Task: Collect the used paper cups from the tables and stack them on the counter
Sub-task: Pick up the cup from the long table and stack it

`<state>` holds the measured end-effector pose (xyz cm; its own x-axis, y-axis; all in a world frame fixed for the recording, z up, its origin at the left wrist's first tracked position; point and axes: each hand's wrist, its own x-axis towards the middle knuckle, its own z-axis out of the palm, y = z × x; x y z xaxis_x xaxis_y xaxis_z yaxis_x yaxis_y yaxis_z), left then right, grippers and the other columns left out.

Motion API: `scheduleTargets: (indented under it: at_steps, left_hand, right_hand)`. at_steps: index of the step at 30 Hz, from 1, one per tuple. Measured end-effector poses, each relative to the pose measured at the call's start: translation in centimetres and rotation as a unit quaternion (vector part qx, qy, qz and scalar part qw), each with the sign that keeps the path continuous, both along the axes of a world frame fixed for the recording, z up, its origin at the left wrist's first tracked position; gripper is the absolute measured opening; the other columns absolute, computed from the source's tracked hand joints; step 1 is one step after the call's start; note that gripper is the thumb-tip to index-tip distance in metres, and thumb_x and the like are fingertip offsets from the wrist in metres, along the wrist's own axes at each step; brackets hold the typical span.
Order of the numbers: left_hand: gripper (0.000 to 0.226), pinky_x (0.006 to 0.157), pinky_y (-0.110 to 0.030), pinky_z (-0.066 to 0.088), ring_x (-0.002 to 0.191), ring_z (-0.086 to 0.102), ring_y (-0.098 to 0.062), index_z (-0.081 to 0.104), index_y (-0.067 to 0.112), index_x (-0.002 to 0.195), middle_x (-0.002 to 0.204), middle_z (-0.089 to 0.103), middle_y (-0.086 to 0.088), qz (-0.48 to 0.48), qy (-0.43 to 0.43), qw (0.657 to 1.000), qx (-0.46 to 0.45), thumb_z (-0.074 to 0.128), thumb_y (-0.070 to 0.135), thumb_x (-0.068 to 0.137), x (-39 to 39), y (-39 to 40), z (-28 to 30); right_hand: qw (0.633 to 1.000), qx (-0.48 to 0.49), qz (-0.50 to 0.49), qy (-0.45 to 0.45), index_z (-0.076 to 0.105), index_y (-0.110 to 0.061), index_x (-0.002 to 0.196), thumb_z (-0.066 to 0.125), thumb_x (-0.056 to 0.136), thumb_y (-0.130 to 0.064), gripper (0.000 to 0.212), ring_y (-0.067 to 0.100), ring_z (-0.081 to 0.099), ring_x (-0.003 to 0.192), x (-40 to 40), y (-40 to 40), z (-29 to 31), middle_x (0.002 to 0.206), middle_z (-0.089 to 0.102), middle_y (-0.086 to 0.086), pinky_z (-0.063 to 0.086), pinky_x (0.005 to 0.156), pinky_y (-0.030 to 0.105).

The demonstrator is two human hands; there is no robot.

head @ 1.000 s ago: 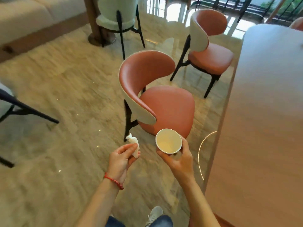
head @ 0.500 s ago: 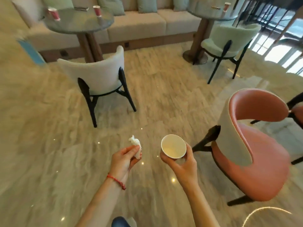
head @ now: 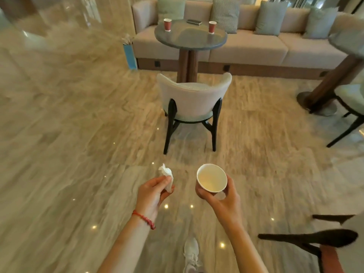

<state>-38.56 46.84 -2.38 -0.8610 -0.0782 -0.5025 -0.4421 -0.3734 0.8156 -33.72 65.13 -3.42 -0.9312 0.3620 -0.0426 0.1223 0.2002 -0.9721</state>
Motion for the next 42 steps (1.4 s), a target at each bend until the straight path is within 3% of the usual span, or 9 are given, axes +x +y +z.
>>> scheduleTargets:
  at_steps: [5, 11, 18, 26, 32, 37, 42]
  left_hand:
    - [0.012, 0.059, -0.023, 0.054, 0.067, 0.067, -0.012, 0.074, 0.012, 0.062, 0.068, 0.072, -0.003, 0.020, 0.003, 1.000, -0.005, 0.073, 0.010, 0.073, -4.5, 1.4, -0.2]
    - [0.016, 0.062, -0.025, 0.053, 0.069, 0.067, -0.013, 0.074, 0.013, 0.059, 0.070, 0.073, -0.002, 0.041, 0.004, 0.999, -0.008, 0.072, 0.010, 0.075, -10.3, 2.7, 0.2]
    - [0.015, 0.060, -0.024, 0.054, 0.066, 0.066, -0.012, 0.068, 0.002, 0.062, 0.067, 0.071, -0.003, 0.083, 0.001, 0.996, -0.015, 0.071, 0.011, 0.074, -16.0, 0.9, -0.7]
    - [0.014, 0.063, -0.028, 0.052, 0.064, 0.063, -0.016, 0.068, 0.003, 0.062, 0.063, 0.067, -0.005, 0.153, -0.029, 0.988, -0.007, 0.070, 0.008, 0.075, -25.7, -6.4, -2.8]
    - [0.021, 0.056, -0.022, 0.053, 0.060, 0.061, -0.013, 0.065, 0.005, 0.057, 0.059, 0.062, -0.006, 0.155, -0.009, 0.988, -0.019, 0.067, 0.007, 0.078, -36.3, -14.5, -2.8]
    - [0.028, 0.058, -0.024, 0.053, 0.061, 0.060, -0.011, 0.065, 0.011, 0.050, 0.061, 0.063, -0.003, 0.139, -0.007, 0.990, -0.030, 0.067, 0.009, 0.078, -44.5, -20.7, -2.1]
    - [0.023, 0.065, -0.027, 0.053, 0.064, 0.060, -0.014, 0.065, 0.007, 0.056, 0.063, 0.062, -0.004, 0.146, -0.008, 0.989, -0.021, 0.068, 0.011, 0.079, -53.0, -24.1, -2.2]
  right_hand:
    - [1.000, 0.002, 0.016, 0.011, 0.048, -0.050, 0.103, 0.088, 0.060, -0.029, 0.062, -0.015, 0.053, 0.097, -5.2, 1.6, -0.6, 0.101, 0.056, -0.039, 0.043, 0.070, 0.000]
    - [0.998, 0.023, 0.054, 0.023, 0.045, -0.063, 0.105, 0.088, 0.059, -0.034, 0.069, -0.012, 0.053, 0.100, -12.3, 3.3, -0.1, 0.105, 0.056, -0.036, 0.044, 0.072, 0.002]
    - [0.992, 0.018, 0.121, 0.007, 0.050, -0.041, 0.116, 0.088, 0.060, -0.028, 0.069, -0.009, 0.054, 0.098, -20.2, 1.5, -0.5, 0.108, 0.059, -0.019, 0.044, 0.072, 0.004]
    - [0.982, 0.021, 0.187, -0.006, 0.049, -0.047, 0.108, 0.087, 0.062, -0.028, 0.063, -0.010, 0.055, 0.096, -32.2, -5.9, -1.9, 0.101, 0.060, -0.029, 0.043, 0.072, 0.004]
    - [0.980, 0.019, 0.199, -0.015, 0.047, -0.048, 0.107, 0.087, 0.061, -0.027, 0.064, -0.016, 0.054, 0.093, -43.3, -13.5, -1.9, 0.099, 0.056, -0.040, 0.041, 0.068, 0.000]
    - [0.981, 0.015, 0.190, -0.029, 0.049, -0.046, 0.104, 0.087, 0.060, -0.024, 0.062, -0.018, 0.054, 0.091, -51.3, -19.0, -1.5, 0.094, 0.063, -0.028, 0.041, 0.067, -0.001]
    - [0.981, 0.014, 0.191, -0.041, 0.049, -0.045, 0.104, 0.087, 0.060, -0.026, 0.061, -0.015, 0.055, 0.095, -58.8, -22.1, -1.6, 0.101, 0.062, -0.020, 0.044, 0.071, 0.002]
